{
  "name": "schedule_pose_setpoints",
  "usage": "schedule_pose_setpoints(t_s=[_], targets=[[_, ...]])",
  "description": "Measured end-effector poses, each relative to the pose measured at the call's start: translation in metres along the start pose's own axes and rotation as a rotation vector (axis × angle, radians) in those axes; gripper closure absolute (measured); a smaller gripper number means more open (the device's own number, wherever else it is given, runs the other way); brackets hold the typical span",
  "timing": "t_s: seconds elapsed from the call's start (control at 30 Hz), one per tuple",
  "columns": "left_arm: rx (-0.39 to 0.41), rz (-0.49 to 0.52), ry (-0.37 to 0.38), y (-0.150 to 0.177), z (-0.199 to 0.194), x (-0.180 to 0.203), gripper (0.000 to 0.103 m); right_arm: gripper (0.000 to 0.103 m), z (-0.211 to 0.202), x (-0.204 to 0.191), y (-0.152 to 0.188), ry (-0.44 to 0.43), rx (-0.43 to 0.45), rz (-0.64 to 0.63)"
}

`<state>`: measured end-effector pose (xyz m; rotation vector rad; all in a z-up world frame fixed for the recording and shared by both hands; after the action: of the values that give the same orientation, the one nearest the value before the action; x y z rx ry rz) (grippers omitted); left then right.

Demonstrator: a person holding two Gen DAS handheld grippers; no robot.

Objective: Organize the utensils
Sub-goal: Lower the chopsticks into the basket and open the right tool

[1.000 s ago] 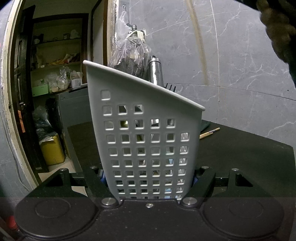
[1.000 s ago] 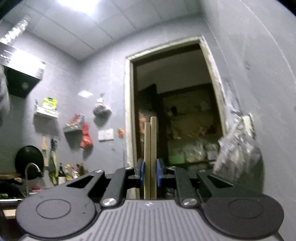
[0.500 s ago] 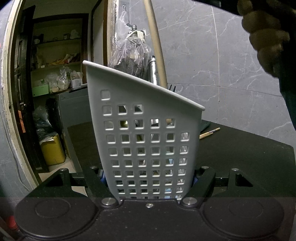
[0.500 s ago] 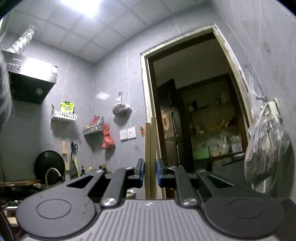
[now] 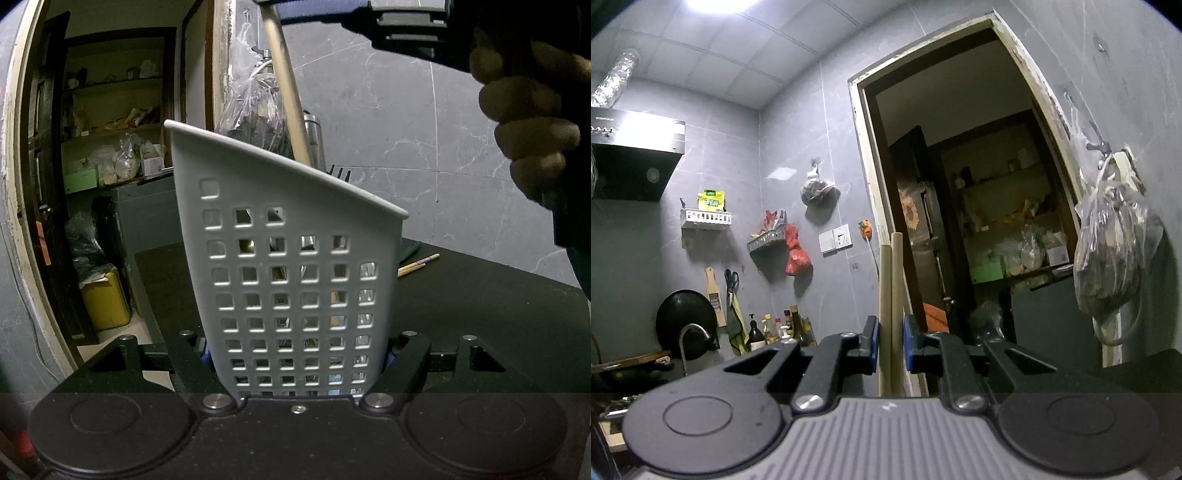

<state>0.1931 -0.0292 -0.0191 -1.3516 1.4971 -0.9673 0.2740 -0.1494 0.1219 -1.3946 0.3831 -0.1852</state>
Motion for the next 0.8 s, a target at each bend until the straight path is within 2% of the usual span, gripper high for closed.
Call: schedule_pose_setpoints(t_s=[0.33, 0.57, 0.73, 0.8], targets=[[0.000, 0.002, -0.001, -0.001, -0.001, -0.002, 0.027, 0.087, 0.001, 0.005, 0.022, 0.007, -0.056, 0.035], [-0.001, 0.003, -0.003, -0.001, -0.001, -0.002, 0.027, 0.087, -0.005, 0.005, 0.028, 0.021, -0.050, 0.028], [-0.001, 0.006, -0.002, -0.001, -0.003, -0.001, 0.027, 0.083, -0.005, 0.005, 0.031, 0.021, -0.063, 0.031], [-0.001, 0.007, -0.001, -0.002, -0.003, -0.002, 0.027, 0.077, -0.005, 0.005, 0.032, 0.019, -0.064, 0.033]])
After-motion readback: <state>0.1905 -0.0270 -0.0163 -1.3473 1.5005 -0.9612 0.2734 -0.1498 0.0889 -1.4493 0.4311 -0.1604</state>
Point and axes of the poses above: each gripper's, at about its wrist camera, not at the fingertips, and z roughly the way its jaws point, x to its right, y to its underside, the point moved 5 cm from there along z, roughly the way its jaws point, and after that the axes turned 10 degrees about -y, right-handed, at the moved point
